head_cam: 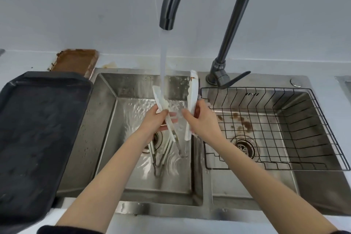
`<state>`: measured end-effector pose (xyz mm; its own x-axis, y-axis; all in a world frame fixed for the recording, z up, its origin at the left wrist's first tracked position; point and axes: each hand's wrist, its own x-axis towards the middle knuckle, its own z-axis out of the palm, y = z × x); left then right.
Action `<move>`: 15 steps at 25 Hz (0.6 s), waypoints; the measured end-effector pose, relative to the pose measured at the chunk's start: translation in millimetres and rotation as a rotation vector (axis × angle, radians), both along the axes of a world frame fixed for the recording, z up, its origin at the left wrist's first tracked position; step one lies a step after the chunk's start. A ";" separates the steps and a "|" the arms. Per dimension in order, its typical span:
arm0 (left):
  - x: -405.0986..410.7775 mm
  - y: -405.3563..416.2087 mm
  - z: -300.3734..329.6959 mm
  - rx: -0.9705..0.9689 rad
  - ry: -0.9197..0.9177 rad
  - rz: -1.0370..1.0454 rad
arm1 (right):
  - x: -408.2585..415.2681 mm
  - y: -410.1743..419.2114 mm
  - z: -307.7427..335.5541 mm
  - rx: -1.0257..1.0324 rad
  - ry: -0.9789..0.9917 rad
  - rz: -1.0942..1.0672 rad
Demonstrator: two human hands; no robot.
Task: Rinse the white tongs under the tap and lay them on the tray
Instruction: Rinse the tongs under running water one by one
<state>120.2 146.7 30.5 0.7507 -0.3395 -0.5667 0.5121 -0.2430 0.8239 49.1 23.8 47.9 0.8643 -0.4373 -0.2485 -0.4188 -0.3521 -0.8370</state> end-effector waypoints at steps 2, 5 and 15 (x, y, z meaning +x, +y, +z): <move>6.1 6.0 -2.6 -0.031 0.051 0.023 | 3.8 5.0 -3.4 0.012 0.007 -0.007; 16.5 6.9 -4.3 -0.071 0.117 0.066 | 5.6 10.0 -8.3 -0.004 0.029 -0.016; 29.3 -10.9 -9.8 0.024 0.023 0.024 | 5.0 8.2 -42.6 -0.025 0.235 -0.030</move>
